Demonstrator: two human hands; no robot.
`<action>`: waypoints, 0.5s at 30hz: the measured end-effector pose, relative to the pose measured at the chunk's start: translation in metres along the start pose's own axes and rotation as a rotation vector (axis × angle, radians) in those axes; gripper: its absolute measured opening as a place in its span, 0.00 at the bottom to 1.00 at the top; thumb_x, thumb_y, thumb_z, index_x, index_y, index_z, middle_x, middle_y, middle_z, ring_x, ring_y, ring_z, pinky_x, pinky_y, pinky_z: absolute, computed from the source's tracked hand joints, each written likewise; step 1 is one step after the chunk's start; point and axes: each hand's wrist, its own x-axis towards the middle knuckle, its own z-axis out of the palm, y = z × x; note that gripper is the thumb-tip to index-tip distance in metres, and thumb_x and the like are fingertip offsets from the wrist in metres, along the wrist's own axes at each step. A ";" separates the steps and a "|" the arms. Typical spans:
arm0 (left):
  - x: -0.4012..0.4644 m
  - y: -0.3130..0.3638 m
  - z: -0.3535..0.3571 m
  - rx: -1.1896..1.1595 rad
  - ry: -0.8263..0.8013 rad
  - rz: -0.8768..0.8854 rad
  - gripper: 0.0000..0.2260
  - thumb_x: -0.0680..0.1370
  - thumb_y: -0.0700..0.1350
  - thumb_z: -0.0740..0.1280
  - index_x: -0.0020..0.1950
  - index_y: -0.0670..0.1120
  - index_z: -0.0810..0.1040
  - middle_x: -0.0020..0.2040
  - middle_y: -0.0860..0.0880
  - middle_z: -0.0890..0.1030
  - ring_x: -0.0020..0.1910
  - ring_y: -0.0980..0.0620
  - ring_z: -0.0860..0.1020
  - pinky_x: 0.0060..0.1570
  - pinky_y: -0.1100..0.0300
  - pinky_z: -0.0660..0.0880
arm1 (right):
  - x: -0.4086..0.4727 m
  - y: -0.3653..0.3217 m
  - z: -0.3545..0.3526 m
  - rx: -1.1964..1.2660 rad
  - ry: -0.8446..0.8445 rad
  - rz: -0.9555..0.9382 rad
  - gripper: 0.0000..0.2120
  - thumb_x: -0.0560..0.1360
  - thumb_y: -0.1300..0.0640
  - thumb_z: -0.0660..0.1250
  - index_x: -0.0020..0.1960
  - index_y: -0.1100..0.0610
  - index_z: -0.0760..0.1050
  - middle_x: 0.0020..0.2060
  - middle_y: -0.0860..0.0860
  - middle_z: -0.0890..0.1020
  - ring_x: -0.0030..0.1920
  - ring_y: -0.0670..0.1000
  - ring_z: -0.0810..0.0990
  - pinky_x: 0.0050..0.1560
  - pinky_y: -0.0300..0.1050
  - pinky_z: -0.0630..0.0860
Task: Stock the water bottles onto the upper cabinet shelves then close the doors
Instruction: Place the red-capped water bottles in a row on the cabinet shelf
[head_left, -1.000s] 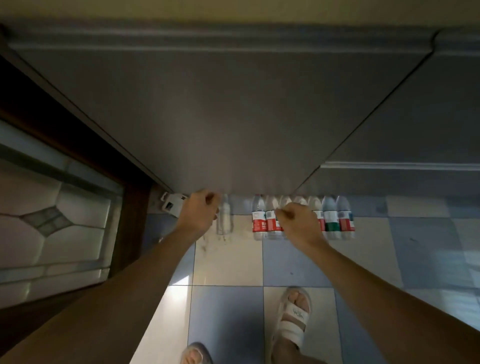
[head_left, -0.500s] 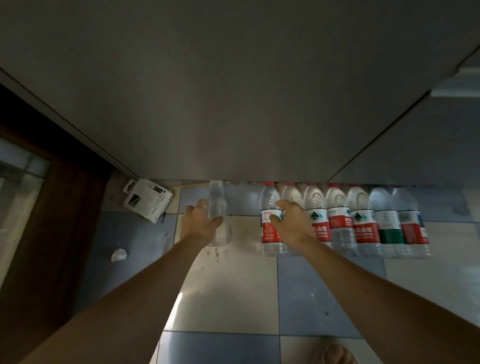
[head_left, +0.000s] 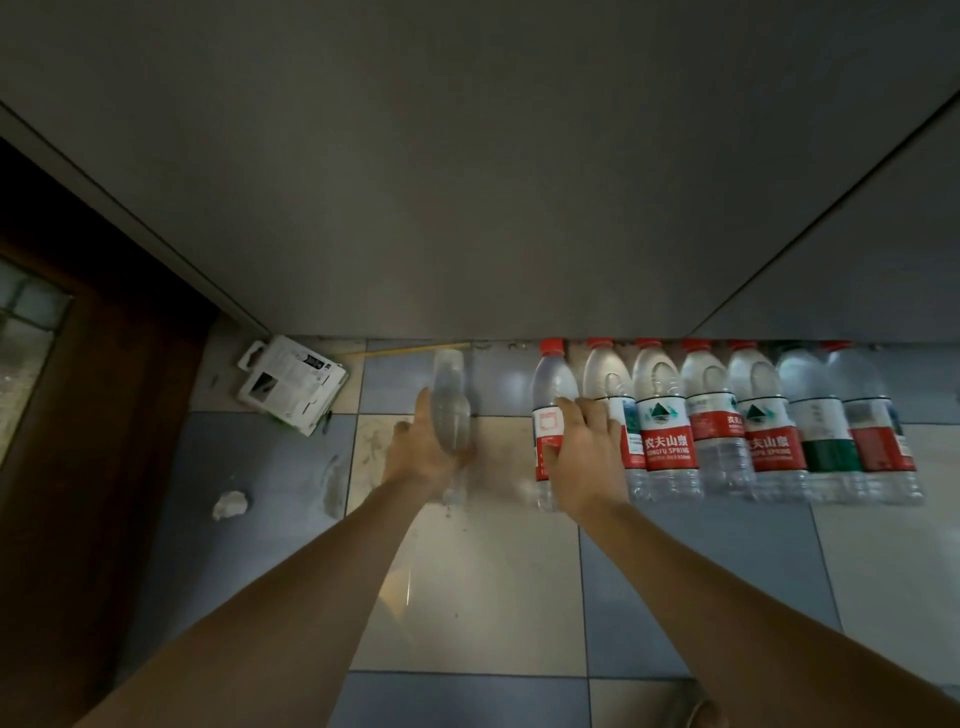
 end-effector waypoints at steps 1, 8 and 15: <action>-0.004 -0.002 0.000 0.022 -0.024 -0.026 0.43 0.71 0.49 0.78 0.78 0.57 0.54 0.62 0.40 0.74 0.58 0.38 0.77 0.53 0.44 0.79 | -0.004 -0.003 0.001 -0.008 -0.013 0.010 0.33 0.78 0.55 0.70 0.78 0.52 0.59 0.74 0.55 0.64 0.72 0.61 0.65 0.73 0.55 0.66; 0.001 0.002 0.001 0.109 -0.018 -0.136 0.43 0.72 0.59 0.74 0.79 0.48 0.55 0.70 0.40 0.69 0.67 0.37 0.72 0.62 0.46 0.73 | -0.010 -0.021 0.003 0.112 -0.122 0.136 0.40 0.73 0.58 0.74 0.78 0.51 0.54 0.71 0.58 0.63 0.70 0.64 0.63 0.68 0.58 0.69; 0.036 0.013 0.004 0.035 0.174 -0.012 0.25 0.79 0.57 0.66 0.71 0.43 0.69 0.64 0.38 0.73 0.63 0.36 0.74 0.59 0.44 0.74 | 0.040 -0.024 0.004 0.363 -0.100 0.168 0.34 0.77 0.47 0.68 0.78 0.53 0.58 0.70 0.60 0.67 0.70 0.64 0.68 0.68 0.63 0.71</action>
